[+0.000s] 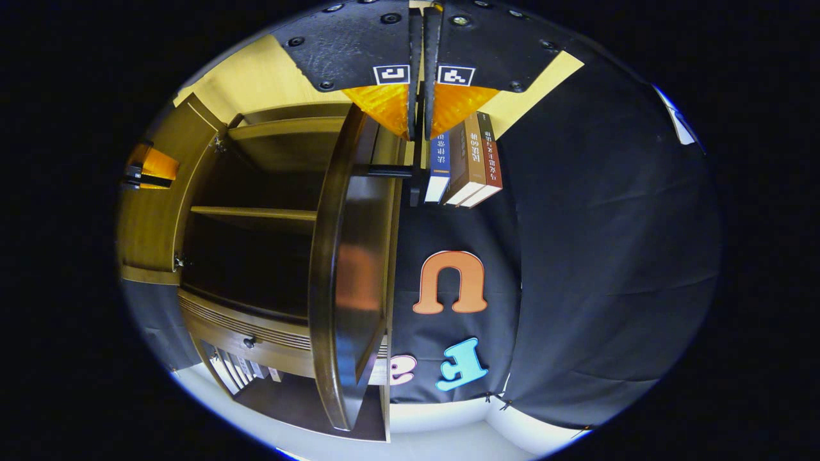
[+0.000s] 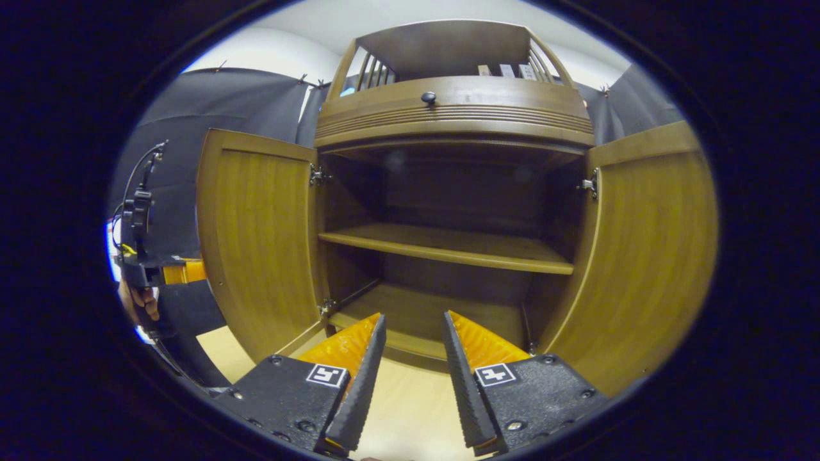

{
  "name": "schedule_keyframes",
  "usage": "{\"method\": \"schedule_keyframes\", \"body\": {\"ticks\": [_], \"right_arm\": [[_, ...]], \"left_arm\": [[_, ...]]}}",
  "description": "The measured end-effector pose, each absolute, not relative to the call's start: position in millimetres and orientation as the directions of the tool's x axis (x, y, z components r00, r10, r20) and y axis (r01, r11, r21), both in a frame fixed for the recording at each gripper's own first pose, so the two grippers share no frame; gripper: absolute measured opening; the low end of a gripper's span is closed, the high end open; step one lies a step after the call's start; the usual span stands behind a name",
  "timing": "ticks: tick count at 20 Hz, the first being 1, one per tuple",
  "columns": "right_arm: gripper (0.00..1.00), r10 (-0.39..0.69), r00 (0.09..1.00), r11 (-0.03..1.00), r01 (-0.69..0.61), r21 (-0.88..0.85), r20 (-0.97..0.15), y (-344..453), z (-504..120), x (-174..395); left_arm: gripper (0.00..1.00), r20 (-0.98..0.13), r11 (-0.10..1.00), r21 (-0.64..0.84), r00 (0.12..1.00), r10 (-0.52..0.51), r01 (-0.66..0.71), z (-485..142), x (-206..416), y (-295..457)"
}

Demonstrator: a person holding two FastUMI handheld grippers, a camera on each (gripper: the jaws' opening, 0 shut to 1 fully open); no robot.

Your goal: Open the right door of the double-door shoe cabinet with the right hand, and open the left door with the left hand.

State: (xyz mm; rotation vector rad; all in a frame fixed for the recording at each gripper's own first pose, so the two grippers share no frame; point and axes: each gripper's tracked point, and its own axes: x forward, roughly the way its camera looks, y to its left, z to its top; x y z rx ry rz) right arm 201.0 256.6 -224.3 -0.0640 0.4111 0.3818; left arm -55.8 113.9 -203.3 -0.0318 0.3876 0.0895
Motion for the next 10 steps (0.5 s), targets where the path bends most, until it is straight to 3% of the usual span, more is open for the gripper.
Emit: {"method": "schedule_keyframes", "body": {"ticks": [5, 10], "right_arm": [[0.6, 0.35, 0.833, 0.928, -0.371, 0.038, -0.429, 265, -232, 202], [0.6, 0.325, 0.85, 0.94, -0.34, 0.039, -0.414, 265, -220, 208]], "left_arm": [[0.01, -0.39, 0.981, -0.009, 0.904, 0.176, -0.195, -206, -76, 159], [0.02, -0.363, 0.977, 0.022, 0.909, 0.205, -0.211, -193, -84, 161]]}}
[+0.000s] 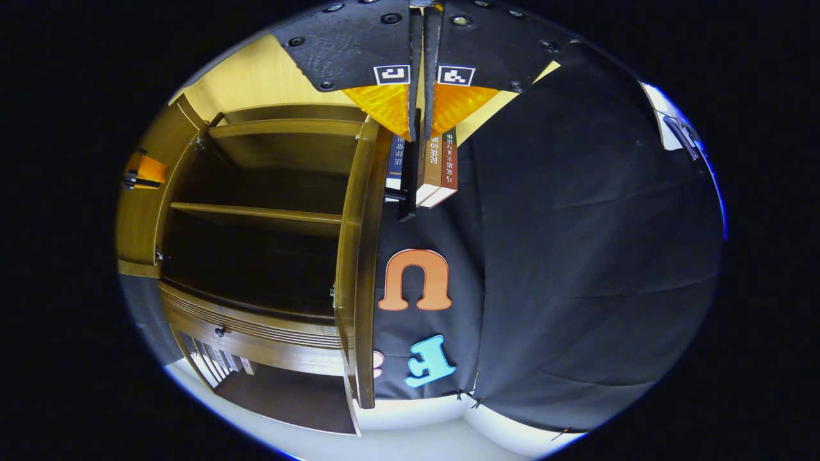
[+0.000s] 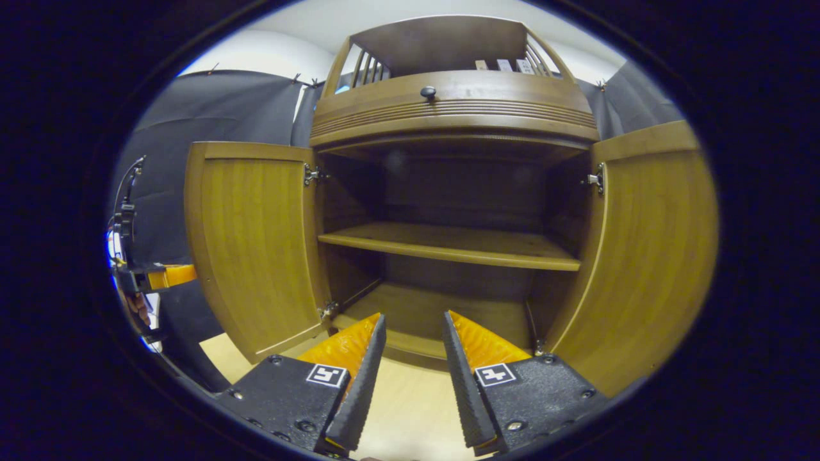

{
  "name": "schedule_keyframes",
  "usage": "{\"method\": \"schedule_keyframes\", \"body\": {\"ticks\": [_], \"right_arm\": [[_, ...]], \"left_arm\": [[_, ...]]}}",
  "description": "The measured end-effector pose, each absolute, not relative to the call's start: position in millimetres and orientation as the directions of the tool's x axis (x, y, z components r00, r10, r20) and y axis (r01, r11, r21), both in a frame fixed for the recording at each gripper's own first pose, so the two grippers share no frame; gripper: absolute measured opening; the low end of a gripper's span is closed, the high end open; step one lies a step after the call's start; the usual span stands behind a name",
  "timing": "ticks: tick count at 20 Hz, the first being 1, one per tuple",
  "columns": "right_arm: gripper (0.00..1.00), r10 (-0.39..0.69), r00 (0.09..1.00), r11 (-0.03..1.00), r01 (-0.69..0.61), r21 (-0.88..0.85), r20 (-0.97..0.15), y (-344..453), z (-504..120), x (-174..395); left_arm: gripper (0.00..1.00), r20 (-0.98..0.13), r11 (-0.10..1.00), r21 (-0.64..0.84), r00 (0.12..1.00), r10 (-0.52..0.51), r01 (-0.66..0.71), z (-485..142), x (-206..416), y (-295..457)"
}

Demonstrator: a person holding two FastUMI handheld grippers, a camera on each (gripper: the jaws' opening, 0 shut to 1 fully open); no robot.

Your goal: Open the right door of the double-door shoe cabinet with the right hand, and open the left door with the left hand.

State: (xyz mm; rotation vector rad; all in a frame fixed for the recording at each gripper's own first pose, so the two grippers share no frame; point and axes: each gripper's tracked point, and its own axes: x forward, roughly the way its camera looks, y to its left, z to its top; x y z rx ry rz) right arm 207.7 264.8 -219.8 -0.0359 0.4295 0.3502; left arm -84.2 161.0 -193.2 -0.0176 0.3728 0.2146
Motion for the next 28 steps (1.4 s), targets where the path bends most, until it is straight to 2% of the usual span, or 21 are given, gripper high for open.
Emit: {"method": "schedule_keyframes", "body": {"ticks": [4, 6, 7, 9, 10, 12, 15, 16, 20, 24, 25, 26, 28], "right_arm": [[0.6, 0.27, 0.88, 0.959, -0.281, 0.03, -0.39, 247, -198, 212], [0.7, 0.241, 0.891, 0.968, -0.248, 0.032, -0.384, 237, -191, 214], [0.7, 0.231, 0.896, 0.971, -0.235, 0.035, -0.38, 231, -184, 214], [0.72, 0.216, 0.904, 0.976, -0.216, 0.042, -0.368, 223, -173, 215], [0.75, 0.208, 0.911, 0.978, -0.206, 0.043, -0.356, 219, -166, 215], [0.76, 0.19, 0.926, 0.981, -0.189, 0.036, -0.326, 209, -148, 215], [0.77, 0.194, 0.937, 0.981, -0.186, 0.055, -0.29, 202, -127, 212], [0.78, 0.195, 0.941, 0.981, -0.186, 0.059, -0.278, 199, -119, 211], [0.84, 0.174, 0.959, 0.985, -0.17, 0.038, -0.226, 186, -96, 209], [0.84, 0.149, 0.965, 0.989, -0.142, 0.048, -0.218, 170, -91, 206], [0.86, 0.145, 0.965, 0.989, -0.138, 0.049, -0.217, 167, -91, 205], [0.86, 0.139, 0.966, 0.99, -0.132, 0.046, -0.217, 165, -90, 204], [0.87, 0.132, 0.968, 0.991, -0.128, 0.034, -0.214, 161, -91, 201]], "left_arm": [[0.01, -0.271, 0.98, 0.094, 0.943, 0.195, -0.175, -149, -85, 136], [0.02, -0.232, 0.98, 0.1, 0.954, 0.19, -0.171, -130, -80, 121], [0.17, -0.22, 0.985, 0.081, 0.961, 0.169, -0.154, -122, -76, 109], [0.18, -0.198, 0.99, 0.055, 0.97, 0.138, -0.13, -109, -72, 89], [0.12, -0.192, 0.993, 0.042, 0.974, 0.12, -0.114, -103, -67, 83], [0.14, -0.187, 0.996, 0.009, 0.978, 0.091, -0.091, -98, -56, 67], [0.41, -0.156, 0.999, -0.006, 0.987, 0.048, -0.05, -80, -47, 43], [0.35, -0.159, 0.999, -0.01, 0.987, 0.032, -0.034, -78, -43, 34], [0.99, -0.148, 0.999, -0.032, 0.988, -0.036, 0.032, -64, -33, -5], [1.0, -0.143, 0.995, -0.06, 0.986, -0.088, 0.08, -60, -27, -40], [0.95, -0.146, 0.994, -0.068, 0.984, -0.1, 0.091, -61, -26, -49], [1.0, -0.153, 0.993, -0.069, 0.982, -0.108, 0.099, -62, -26, -57], [1.0, -0.162, 0.992, -0.056, 0.979, -0.121, 0.114, -64, -27, -67]]}}
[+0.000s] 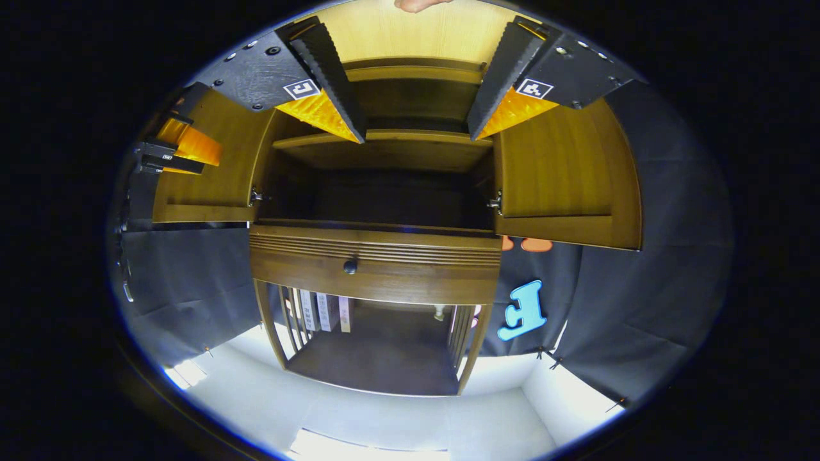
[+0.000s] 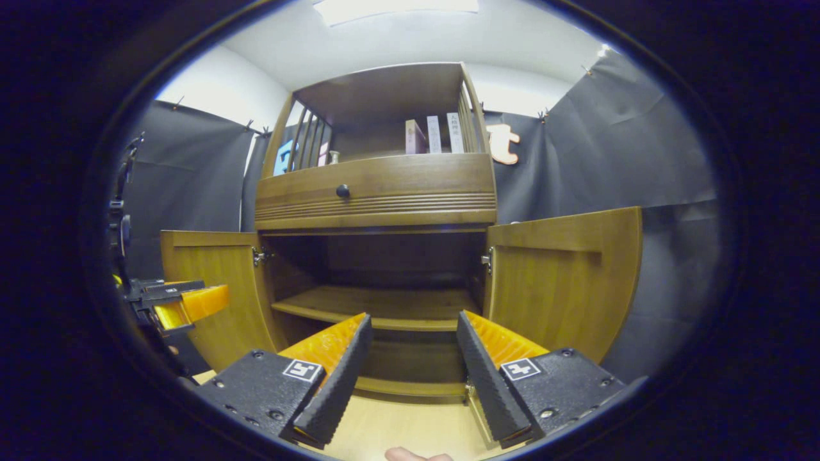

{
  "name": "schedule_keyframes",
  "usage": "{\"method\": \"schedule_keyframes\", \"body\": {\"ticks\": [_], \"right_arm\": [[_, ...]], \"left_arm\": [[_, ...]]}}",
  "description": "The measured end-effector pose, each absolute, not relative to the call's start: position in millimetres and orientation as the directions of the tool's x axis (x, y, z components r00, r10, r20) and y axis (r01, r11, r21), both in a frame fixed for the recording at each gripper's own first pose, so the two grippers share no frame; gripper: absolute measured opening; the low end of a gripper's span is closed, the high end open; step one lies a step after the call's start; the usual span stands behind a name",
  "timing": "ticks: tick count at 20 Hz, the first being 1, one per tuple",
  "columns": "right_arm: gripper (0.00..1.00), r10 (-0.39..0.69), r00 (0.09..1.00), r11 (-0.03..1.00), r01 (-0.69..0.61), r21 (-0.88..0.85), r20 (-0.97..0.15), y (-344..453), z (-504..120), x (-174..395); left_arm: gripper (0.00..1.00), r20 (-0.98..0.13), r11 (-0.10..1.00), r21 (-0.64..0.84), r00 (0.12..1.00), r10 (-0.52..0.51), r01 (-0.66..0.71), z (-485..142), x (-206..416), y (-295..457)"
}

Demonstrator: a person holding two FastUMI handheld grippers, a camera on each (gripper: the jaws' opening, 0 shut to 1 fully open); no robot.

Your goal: Open the right door of the double-door shoe cabinet with the right hand, and open the left door with the left hand.

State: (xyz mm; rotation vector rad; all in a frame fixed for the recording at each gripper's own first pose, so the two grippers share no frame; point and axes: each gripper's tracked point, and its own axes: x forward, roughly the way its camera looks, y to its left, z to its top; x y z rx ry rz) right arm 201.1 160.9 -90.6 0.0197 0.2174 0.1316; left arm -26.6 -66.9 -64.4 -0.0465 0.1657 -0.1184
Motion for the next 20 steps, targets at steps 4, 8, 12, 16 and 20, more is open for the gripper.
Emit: {"method": "schedule_keyframes", "body": {"ticks": [4, 8, 12, 16, 20], "right_arm": [[0.92, 0.11, 0.974, 0.994, -0.109, 0.014, -0.197, 157, -85, 199], [0.94, 0.097, 0.977, 0.995, -0.094, 0.023, -0.188, 153, -83, 197], [0.94, 0.127, 0.976, 0.992, -0.123, 0.034, -0.177, 159, -82, 200], [0.95, 0.133, 0.979, 0.991, -0.129, 0.034, -0.156, 162, -76, 204], [0.94, 0.151, 0.977, 0.988, -0.149, 0.028, -0.148, 167, -76, 205]], "left_arm": [[0.95, -0.13, 0.99, -0.015, 0.982, -0.14, 0.139, -57, -25, -76], [1.0, -0.099, 0.988, -0.013, 0.983, -0.154, 0.154, -51, -26, -79], [1.0, -0.1, 0.986, -0.026, 0.981, -0.166, 0.164, -49, -27, -77], [0.95, -0.079, 0.99, -0.028, 0.987, -0.142, 0.141, -42, -30, -68], [0.95, -0.059, 0.983, -0.059, 0.983, -0.176, 0.173, -35, -30, -71]]}}
